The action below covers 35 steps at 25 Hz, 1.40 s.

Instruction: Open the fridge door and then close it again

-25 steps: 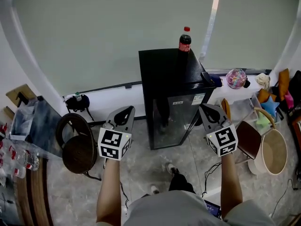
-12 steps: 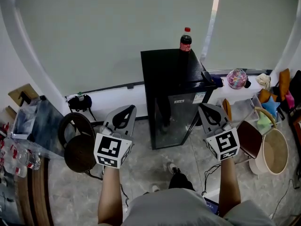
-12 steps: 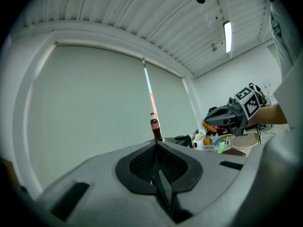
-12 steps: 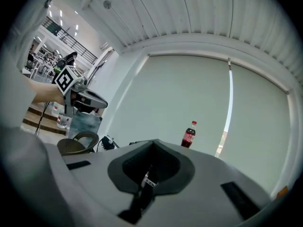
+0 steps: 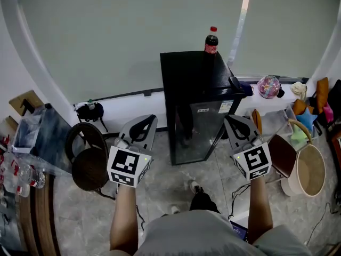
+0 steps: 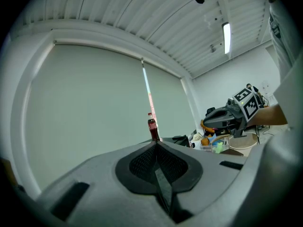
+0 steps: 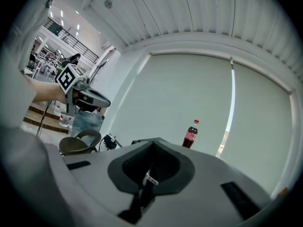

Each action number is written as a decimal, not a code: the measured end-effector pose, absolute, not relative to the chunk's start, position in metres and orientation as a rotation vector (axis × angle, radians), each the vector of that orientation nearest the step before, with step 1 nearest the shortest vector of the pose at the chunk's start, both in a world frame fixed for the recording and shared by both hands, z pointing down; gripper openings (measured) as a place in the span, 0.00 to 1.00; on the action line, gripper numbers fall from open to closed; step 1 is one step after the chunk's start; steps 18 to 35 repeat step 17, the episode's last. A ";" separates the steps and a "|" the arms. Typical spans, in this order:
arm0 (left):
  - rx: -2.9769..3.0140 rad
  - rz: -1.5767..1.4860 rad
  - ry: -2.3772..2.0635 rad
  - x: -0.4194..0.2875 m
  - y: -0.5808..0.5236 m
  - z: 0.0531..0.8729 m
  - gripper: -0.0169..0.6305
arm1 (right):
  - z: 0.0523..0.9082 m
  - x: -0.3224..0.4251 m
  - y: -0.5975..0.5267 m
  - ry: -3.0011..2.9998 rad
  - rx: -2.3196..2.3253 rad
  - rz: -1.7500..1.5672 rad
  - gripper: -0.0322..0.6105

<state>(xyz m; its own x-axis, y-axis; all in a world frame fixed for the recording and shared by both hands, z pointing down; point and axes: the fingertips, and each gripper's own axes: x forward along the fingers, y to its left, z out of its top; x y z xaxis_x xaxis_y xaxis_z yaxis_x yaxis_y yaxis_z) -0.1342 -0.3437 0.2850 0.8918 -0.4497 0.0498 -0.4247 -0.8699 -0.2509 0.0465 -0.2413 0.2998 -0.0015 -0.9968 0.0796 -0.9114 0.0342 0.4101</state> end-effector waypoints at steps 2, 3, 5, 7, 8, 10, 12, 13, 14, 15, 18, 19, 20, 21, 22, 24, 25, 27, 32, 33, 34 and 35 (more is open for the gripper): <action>-2.833 -0.160 0.658 -0.133 -0.343 0.287 0.04 | 0.301 0.048 -0.241 -1.971 1.938 -0.339 0.05; -2.836 -0.162 0.655 -0.132 -0.343 0.288 0.04 | 0.302 0.049 -0.241 -1.970 1.938 -0.337 0.04; -2.840 -0.166 0.650 -0.131 -0.344 0.291 0.04 | 0.304 0.050 -0.241 -1.968 1.936 -0.334 0.05; -2.844 -0.172 0.644 -0.129 -0.344 0.293 0.04 | 0.306 0.050 -0.242 -1.965 1.934 -0.328 0.04; -2.846 -0.176 0.641 -0.128 -0.345 0.294 0.04 | 0.307 0.051 -0.242 -1.963 1.933 -0.325 0.05; -2.849 -0.184 0.636 -0.126 -0.346 0.296 0.04 | 0.310 0.052 -0.244 -1.958 1.926 -0.318 0.04; -2.852 -0.191 0.635 -0.124 -0.349 0.299 0.04 | 0.313 0.054 -0.246 -1.958 1.916 -0.310 0.04; -2.854 -0.194 0.636 -0.123 -0.350 0.301 0.04 | 0.315 0.055 -0.248 -1.960 1.912 -0.307 0.04; -2.855 -0.197 0.638 -0.122 -0.352 0.302 0.04 | 0.316 0.055 -0.250 -1.961 1.909 -0.306 0.05; -2.856 -0.201 0.640 -0.121 -0.354 0.304 0.04 | 0.318 0.056 -0.252 -1.963 1.905 -0.305 0.05; -2.859 -0.208 0.644 -0.118 -0.358 0.308 0.04 | 0.320 0.058 -0.256 -1.966 1.897 -0.306 0.05; -2.859 -0.208 0.644 -0.118 -0.358 0.308 0.04 | 0.320 0.058 -0.256 -1.966 1.897 -0.306 0.05; -2.859 -0.208 0.644 -0.118 -0.358 0.308 0.04 | 0.320 0.058 -0.256 -1.966 1.897 -0.306 0.05; -2.859 -0.208 0.644 -0.118 -0.358 0.308 0.04 | 0.320 0.058 -0.256 -1.966 1.897 -0.306 0.05; -2.859 -0.208 0.644 -0.118 -0.358 0.308 0.04 | 0.320 0.058 -0.256 -1.966 1.897 -0.306 0.05; -2.859 -0.208 0.644 -0.118 -0.358 0.308 0.04 | 0.320 0.058 -0.256 -1.966 1.897 -0.306 0.05; -2.859 -0.208 0.644 -0.118 -0.358 0.308 0.04 | 0.320 0.058 -0.256 -1.966 1.897 -0.306 0.05; -2.859 -0.208 0.644 -0.118 -0.358 0.308 0.04 | 0.320 0.058 -0.256 -1.966 1.897 -0.306 0.05; -2.859 -0.208 0.644 -0.118 -0.358 0.308 0.04 | 0.320 0.058 -0.256 -1.966 1.897 -0.306 0.05; -2.859 -0.208 0.644 -0.118 -0.358 0.308 0.04 | 0.320 0.058 -0.256 -1.966 1.897 -0.306 0.05; -2.859 -0.208 0.644 -0.118 -0.358 0.308 0.04 | 0.320 0.058 -0.256 -1.966 1.897 -0.306 0.05; -2.859 -0.208 0.644 -0.118 -0.358 0.308 0.04 | 0.320 0.058 -0.256 -1.966 1.897 -0.306 0.05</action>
